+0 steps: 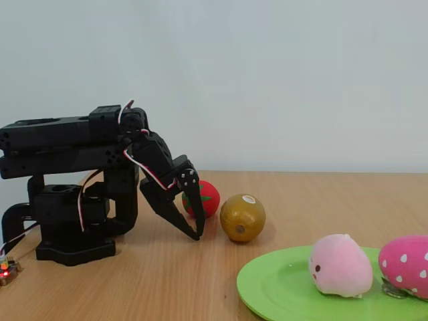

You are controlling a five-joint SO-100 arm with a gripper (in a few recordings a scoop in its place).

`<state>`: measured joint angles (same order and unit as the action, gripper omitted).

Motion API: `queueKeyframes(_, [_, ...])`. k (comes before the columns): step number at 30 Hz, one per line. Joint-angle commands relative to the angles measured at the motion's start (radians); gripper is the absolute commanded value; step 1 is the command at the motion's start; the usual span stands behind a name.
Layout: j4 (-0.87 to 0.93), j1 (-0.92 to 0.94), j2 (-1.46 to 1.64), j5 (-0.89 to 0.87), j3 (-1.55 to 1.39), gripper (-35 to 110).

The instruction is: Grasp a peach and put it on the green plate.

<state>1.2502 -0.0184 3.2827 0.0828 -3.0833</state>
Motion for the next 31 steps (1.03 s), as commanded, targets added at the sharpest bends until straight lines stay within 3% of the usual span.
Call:
queueKeyframes(1, [0.002, -0.015, 0.015, 0.020, -0.017, -8])
queueKeyframes(31, [0.002, -0.009, 0.014, -0.058, -0.017, -8])
